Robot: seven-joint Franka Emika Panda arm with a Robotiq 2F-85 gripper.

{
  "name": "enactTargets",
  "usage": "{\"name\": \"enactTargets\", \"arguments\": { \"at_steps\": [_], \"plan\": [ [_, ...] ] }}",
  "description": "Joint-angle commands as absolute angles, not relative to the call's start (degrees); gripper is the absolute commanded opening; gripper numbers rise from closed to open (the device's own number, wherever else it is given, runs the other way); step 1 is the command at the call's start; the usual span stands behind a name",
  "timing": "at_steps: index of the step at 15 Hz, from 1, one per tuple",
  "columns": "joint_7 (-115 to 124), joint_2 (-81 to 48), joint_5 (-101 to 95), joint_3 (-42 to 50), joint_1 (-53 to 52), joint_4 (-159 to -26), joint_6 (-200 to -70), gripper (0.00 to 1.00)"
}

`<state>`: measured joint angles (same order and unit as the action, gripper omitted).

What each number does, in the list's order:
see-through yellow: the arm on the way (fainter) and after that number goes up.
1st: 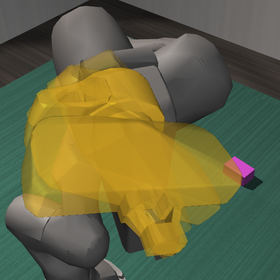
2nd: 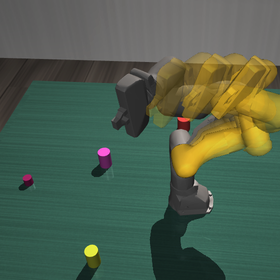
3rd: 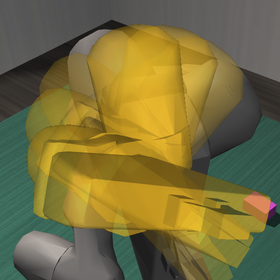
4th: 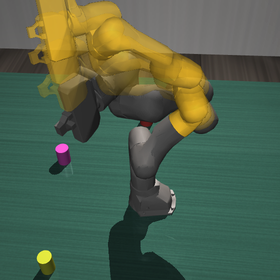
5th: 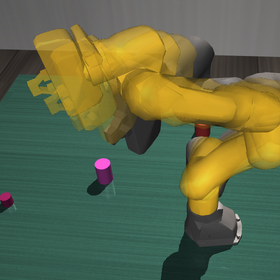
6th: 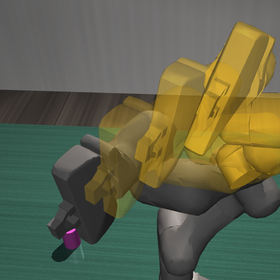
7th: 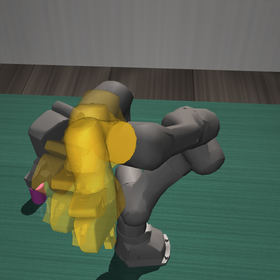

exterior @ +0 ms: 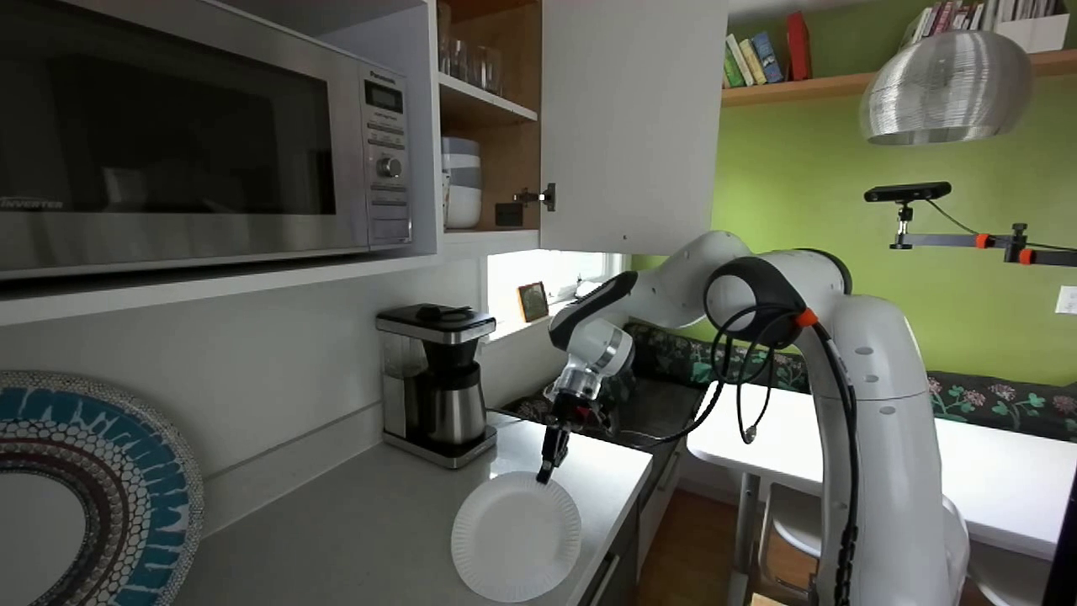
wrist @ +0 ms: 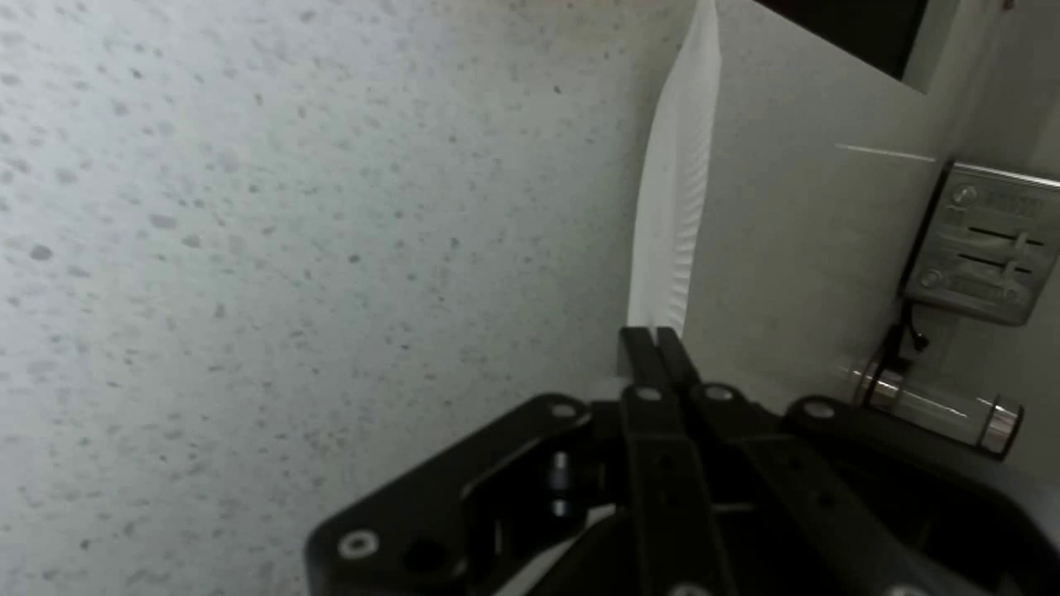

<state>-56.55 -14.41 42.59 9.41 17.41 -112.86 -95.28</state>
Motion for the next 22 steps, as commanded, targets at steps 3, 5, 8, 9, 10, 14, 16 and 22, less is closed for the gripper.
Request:
{"name": "enactTargets", "arguments": {
  "at_steps": [3,5,8,9,10,14,16,22],
  "plan": [
    [-49.76,-7.20,44.78,9.57,15.91,-113.28,-91.16,0.00],
    [-44.38,-4.24,44.39,9.78,15.11,-113.52,-90.07,0.00],
    [-35.82,-0.93,43.22,9.78,13.84,-114.24,-91.45,0.00],
    [-32.61,0.23,42.75,9.70,13.41,-114.78,-92.54,0.00],
    [-30.09,1.13,42.69,9.70,13.17,-115.05,-92.71,0.00],
    [-24.50,5.39,40.79,9.39,11.98,-115.95,-92.53,0.00],
    [-20.52,9.09,39.56,9.43,11.68,-117.59,-95.05,0.00],
    [-10.55,20.26,31.07,10.34,12.79,-120.80,-101.25,0.00]
  ]
}}
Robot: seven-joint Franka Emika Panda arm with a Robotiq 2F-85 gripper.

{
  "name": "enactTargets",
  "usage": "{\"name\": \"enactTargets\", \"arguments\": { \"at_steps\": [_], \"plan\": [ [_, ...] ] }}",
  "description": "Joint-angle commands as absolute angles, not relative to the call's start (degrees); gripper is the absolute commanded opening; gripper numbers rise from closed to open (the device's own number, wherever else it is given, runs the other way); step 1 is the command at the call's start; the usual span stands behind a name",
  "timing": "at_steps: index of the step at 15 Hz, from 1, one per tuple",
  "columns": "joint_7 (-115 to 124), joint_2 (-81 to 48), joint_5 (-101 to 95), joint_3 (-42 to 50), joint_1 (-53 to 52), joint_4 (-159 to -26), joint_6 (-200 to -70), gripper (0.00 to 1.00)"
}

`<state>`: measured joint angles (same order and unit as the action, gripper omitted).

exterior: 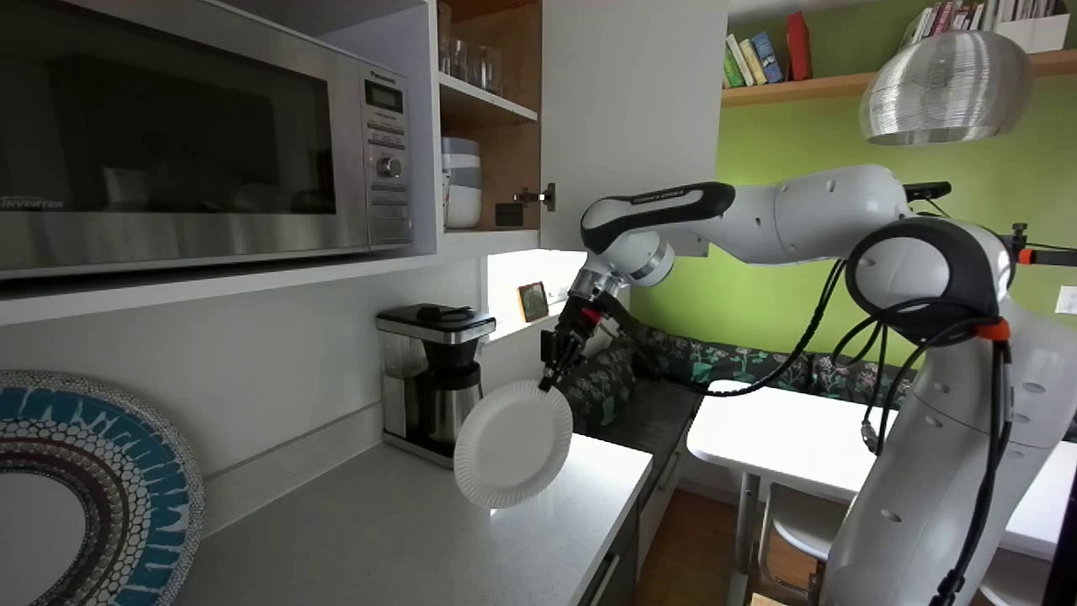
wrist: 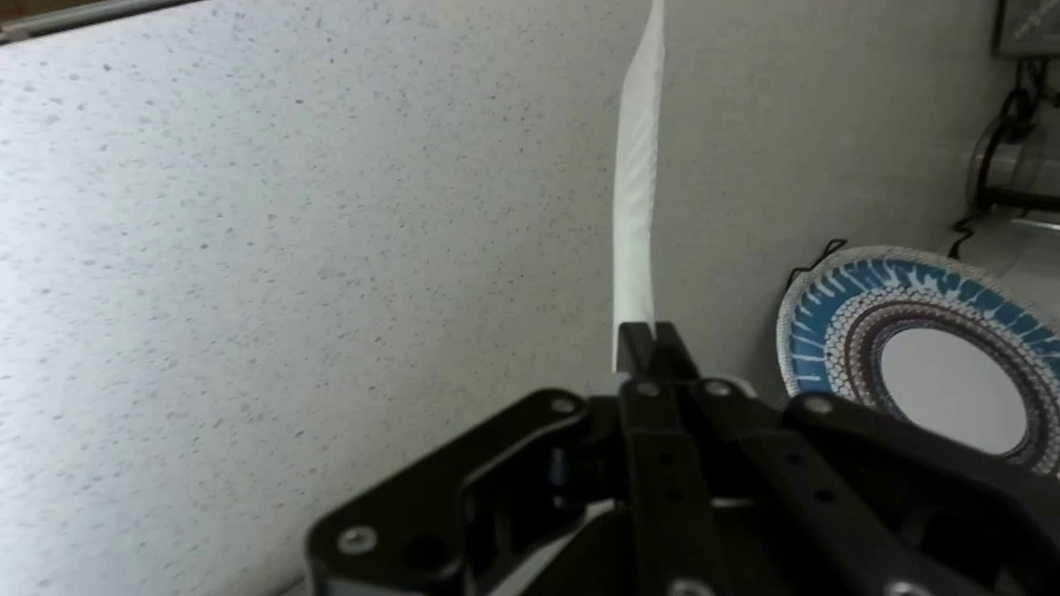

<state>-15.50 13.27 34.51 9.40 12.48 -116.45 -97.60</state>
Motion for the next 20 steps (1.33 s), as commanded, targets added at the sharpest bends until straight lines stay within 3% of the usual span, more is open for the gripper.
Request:
{"name": "enactTargets", "arguments": {
  "at_steps": [1,7,20],
  "plan": [
    [-9.29,21.83,30.85,10.80,12.93,-121.15,-102.00,0.00],
    [-6.24,29.11,30.52,12.34,12.63,-122.26,-106.90,0.00],
    [-6.86,28.91,30.45,16.02,11.90,-115.99,-100.93,0.00]
  ]
}}
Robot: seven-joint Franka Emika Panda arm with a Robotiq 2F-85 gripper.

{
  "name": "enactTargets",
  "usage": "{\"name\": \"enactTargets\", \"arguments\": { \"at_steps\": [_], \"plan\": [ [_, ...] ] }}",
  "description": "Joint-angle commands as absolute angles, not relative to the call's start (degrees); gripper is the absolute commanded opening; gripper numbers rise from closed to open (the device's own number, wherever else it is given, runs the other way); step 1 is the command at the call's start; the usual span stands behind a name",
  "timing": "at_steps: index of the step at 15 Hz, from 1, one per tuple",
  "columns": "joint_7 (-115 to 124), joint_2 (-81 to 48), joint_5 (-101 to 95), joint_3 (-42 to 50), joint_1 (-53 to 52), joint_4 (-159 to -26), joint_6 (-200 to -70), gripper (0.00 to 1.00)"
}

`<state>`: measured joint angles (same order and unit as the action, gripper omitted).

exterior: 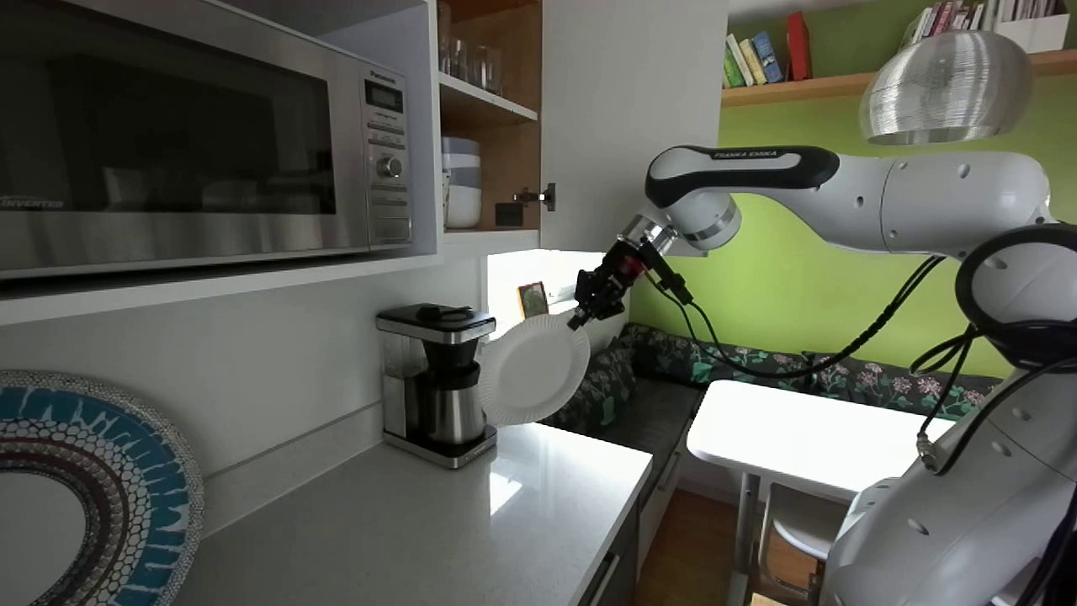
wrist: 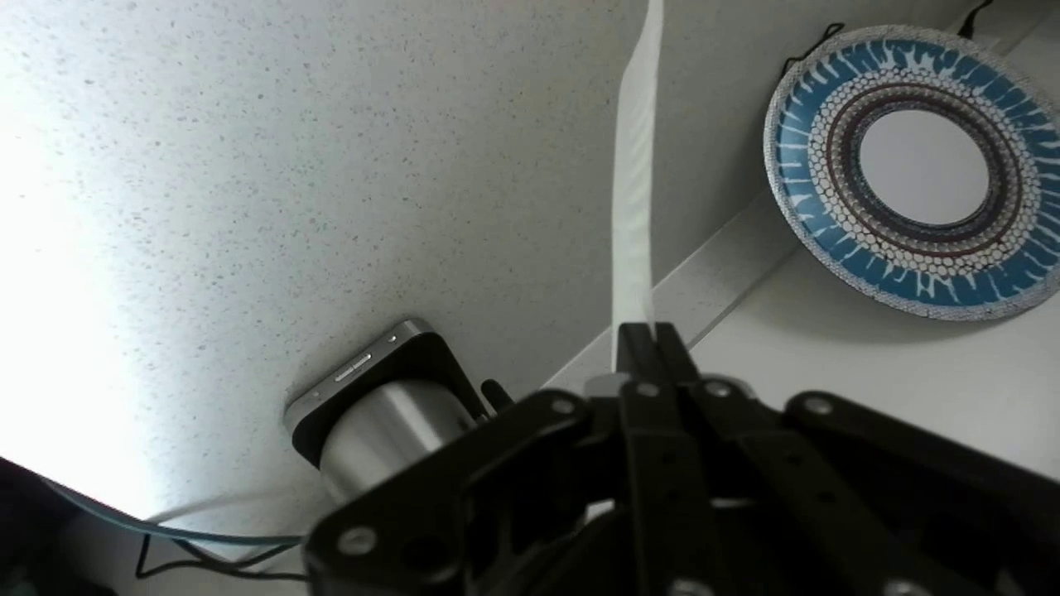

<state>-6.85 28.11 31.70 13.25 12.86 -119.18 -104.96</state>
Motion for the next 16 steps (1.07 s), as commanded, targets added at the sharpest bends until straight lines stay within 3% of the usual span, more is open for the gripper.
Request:
{"name": "enactTargets", "arguments": {
  "at_steps": [1,7,16],
  "plan": [
    [-6.18,29.13,30.25,16.76,12.27,-114.03,-99.31,0.00],
    [-2.74,30.03,32.93,20.16,12.59,-105.69,-96.22,0.00],
    [1.78,30.38,41.14,21.41,12.82,-99.16,-101.55,0.00]
  ]
}}
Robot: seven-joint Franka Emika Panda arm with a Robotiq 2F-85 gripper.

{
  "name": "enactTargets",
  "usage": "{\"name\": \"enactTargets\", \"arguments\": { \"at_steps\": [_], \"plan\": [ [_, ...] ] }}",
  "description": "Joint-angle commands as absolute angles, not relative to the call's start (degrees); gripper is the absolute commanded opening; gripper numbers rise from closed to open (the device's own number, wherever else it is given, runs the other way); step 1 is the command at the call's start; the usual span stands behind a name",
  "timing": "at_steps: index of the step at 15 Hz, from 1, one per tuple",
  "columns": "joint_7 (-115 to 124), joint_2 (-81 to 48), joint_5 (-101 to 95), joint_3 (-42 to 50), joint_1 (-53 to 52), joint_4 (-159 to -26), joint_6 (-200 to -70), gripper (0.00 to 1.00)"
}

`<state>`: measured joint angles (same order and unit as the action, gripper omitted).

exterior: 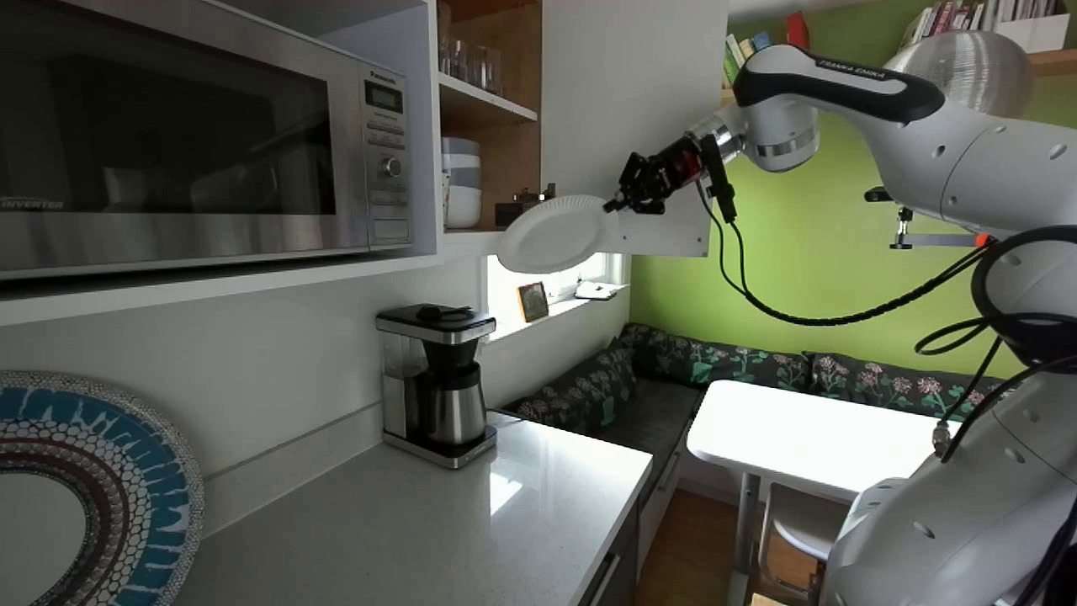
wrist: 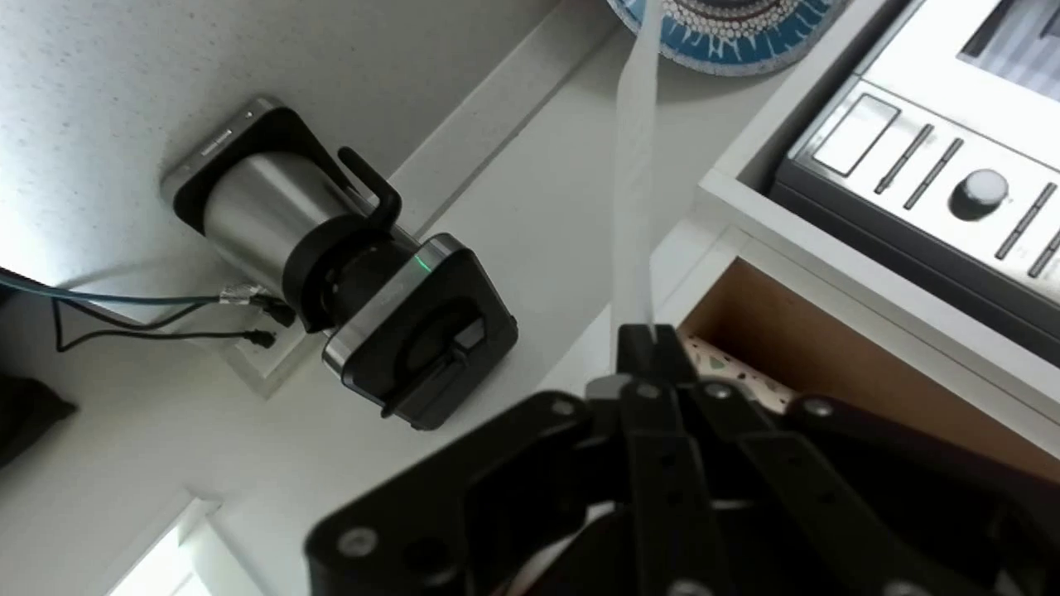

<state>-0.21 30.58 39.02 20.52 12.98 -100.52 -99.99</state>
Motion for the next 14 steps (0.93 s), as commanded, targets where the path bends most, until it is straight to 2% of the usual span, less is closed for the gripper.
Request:
{"name": "enactTargets", "arguments": {
  "at_steps": [1,14],
  "plan": [
    [2.04,30.19,41.81,21.85,12.91,-98.48,-102.10,0.00],
    [2.35,30.50,52.21,22.62,12.48,-97.19,-116.85,0.00]
  ]
}}
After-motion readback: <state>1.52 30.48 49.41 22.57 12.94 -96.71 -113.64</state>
